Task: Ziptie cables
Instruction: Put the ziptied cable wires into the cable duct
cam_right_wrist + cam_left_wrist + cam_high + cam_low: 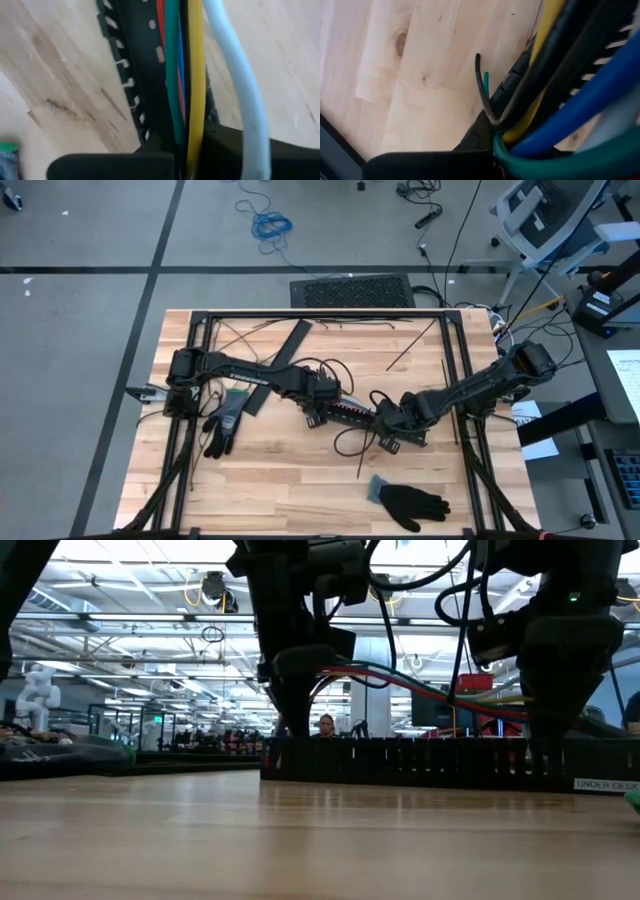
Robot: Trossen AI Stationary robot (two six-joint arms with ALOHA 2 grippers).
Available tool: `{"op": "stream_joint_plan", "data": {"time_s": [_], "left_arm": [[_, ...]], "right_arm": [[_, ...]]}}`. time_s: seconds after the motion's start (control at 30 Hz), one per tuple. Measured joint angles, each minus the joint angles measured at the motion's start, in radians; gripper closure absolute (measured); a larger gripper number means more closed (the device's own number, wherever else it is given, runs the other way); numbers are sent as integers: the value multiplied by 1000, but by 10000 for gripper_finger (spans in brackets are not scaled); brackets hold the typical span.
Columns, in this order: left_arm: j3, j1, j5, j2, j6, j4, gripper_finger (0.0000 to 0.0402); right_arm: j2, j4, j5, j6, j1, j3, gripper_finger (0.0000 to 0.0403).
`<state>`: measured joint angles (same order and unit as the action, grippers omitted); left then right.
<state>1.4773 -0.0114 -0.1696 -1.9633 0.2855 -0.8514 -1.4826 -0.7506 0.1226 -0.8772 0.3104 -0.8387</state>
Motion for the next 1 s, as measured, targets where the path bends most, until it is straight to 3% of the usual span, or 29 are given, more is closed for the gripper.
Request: {"op": "stream_joint_plan", "data": {"time_s": [0.17, 0.53, 1.0], "left_arm": [[0, -15, -76, 11, 24, -71, 394], [55, -34, -117, 17, 23, -274, 396], [56, -59, -97, 17, 24, -306, 396]], "right_arm": [[0, 14, 9, 21, -28, 0, 403], [0, 29, 9, 56, -50, -1, 403], [1, 24, 0, 67, -49, -1, 403]]}}
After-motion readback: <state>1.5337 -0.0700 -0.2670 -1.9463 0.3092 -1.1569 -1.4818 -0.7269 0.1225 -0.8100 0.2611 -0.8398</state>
